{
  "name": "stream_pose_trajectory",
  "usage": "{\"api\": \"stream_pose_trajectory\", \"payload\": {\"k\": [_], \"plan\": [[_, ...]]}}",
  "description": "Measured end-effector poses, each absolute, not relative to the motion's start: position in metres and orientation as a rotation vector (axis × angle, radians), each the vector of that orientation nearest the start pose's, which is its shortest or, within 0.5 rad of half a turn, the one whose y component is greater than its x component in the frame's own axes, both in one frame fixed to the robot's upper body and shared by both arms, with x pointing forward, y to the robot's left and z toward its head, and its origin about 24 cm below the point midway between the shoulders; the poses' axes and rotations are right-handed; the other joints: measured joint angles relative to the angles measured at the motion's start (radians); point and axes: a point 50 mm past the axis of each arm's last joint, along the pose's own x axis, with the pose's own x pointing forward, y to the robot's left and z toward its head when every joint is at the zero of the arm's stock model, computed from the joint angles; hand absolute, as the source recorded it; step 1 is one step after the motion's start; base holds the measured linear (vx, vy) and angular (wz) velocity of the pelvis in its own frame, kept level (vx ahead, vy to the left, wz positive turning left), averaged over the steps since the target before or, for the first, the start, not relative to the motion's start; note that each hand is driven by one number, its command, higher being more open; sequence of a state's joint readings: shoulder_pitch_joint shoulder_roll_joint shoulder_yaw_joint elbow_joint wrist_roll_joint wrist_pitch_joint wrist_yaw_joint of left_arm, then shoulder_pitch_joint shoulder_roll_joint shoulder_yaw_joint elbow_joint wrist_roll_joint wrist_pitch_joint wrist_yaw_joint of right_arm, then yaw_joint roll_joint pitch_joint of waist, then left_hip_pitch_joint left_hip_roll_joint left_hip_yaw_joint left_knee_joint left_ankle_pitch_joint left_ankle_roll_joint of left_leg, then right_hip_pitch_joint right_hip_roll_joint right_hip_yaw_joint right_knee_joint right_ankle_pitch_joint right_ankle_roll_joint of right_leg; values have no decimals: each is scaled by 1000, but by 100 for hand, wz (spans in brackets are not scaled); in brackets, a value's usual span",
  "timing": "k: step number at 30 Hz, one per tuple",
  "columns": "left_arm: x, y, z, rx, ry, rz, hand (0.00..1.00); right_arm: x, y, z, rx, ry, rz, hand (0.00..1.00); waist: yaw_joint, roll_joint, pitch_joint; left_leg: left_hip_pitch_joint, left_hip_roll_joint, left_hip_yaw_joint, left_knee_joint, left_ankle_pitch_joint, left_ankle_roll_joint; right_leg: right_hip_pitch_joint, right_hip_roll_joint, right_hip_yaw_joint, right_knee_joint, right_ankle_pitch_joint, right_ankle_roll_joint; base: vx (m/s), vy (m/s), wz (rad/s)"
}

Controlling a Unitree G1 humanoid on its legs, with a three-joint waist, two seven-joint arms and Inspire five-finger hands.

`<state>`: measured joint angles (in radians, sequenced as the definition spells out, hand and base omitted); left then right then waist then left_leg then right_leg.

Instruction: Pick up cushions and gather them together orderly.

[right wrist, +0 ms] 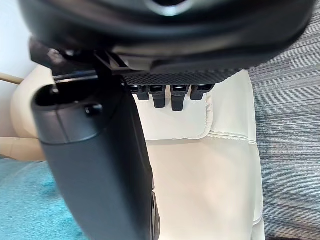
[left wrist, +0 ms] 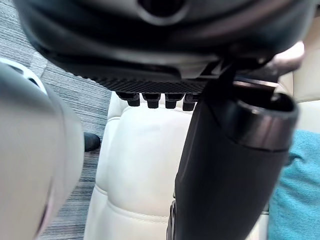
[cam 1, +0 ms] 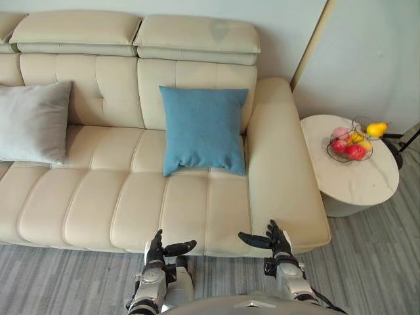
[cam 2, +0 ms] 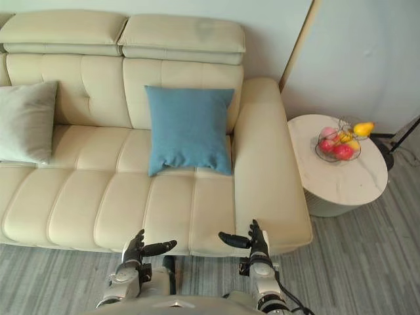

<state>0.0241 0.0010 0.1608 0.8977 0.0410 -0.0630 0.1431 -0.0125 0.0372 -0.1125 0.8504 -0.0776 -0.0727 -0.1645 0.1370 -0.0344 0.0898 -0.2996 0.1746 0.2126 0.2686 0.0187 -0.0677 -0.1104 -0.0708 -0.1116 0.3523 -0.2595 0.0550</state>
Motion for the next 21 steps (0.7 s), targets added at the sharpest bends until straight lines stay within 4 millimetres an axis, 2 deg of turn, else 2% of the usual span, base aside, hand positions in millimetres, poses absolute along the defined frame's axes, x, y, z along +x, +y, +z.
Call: {"api": "stream_pose_trajectory", "payload": {"k": [3,5,6,9,11,12,13,15,16,18,19,21], "plan": [[151,174,-137,34,858,241,100,169,-167,-127,-71,787,-228,100,-1,37,19,9,10,-41,-47,57,-10,22,17,-48,-30,31,-14,-190,-13,33],[149,175,-138,37,864,243,100,166,-166,-130,-76,813,-227,100,-4,39,17,13,8,-55,-90,92,-18,13,18,-65,-30,42,-24,-154,6,33],[151,175,-137,38,859,239,100,160,-164,-133,-73,837,-226,100,-10,37,20,-5,13,-65,-77,87,-24,6,10,-95,-33,53,-32,-120,42,45],[153,176,-136,50,853,235,100,140,-168,-142,-77,911,-246,100,-20,19,29,-18,3,-66,142,-59,8,9,-41,-126,-10,59,-26,-53,106,38],[149,175,-138,46,868,235,100,133,-173,-144,-86,933,-258,100,-36,25,26,-3,23,-80,254,-159,2,-3,-70,-124,-1,73,-2,-68,256,11],[147,174,-139,43,876,234,100,131,-175,-145,-87,939,-265,100,-37,38,20,9,35,-86,255,-187,-6,-13,-73,-113,-1,81,13,-104,307,-10],[147,170,-140,35,881,230,100,130,-178,-145,-81,943,-278,100,-38,44,20,22,28,-86,227,-217,-20,-13,-71,-103,-11,92,33,-109,250,-14],[145,183,-140,67,888,245,100,121,-163,-151,-41,989,-256,100,-42,-2,5,54,-25,-57,155,-199,-2,-4,-108,-82,-57,106,58,-115,268,-10],[140,188,-141,79,902,256,100,115,-158,-154,-26,1014,-248,100,-47,-18,-7,85,-51,-46,106,-183,1,13,-124,-71,-82,109,60,-85,240,0],[132,189,-145,92,934,249,100,109,-163,-156,0,1039,-279,100,-68,-26,-31,119,-104,-49,22,-158,14,43,-148,-61,-142,138,55,-49,139,21],[132,190,-145,93,935,248,100,109,-163,-156,1,1040,-282,100,-69,-26,-31,121,-106,-50,19,-158,14,44,-148,-60,-145,139,54,-28,74,35],[124,194,-149,105,969,250,100,104,-173,-158,44,1059,-360,100,-84,-30,-41,138,-140,-64,-23,-156,11,56,-154,-32,-175,166,50,1,30,23]]}}
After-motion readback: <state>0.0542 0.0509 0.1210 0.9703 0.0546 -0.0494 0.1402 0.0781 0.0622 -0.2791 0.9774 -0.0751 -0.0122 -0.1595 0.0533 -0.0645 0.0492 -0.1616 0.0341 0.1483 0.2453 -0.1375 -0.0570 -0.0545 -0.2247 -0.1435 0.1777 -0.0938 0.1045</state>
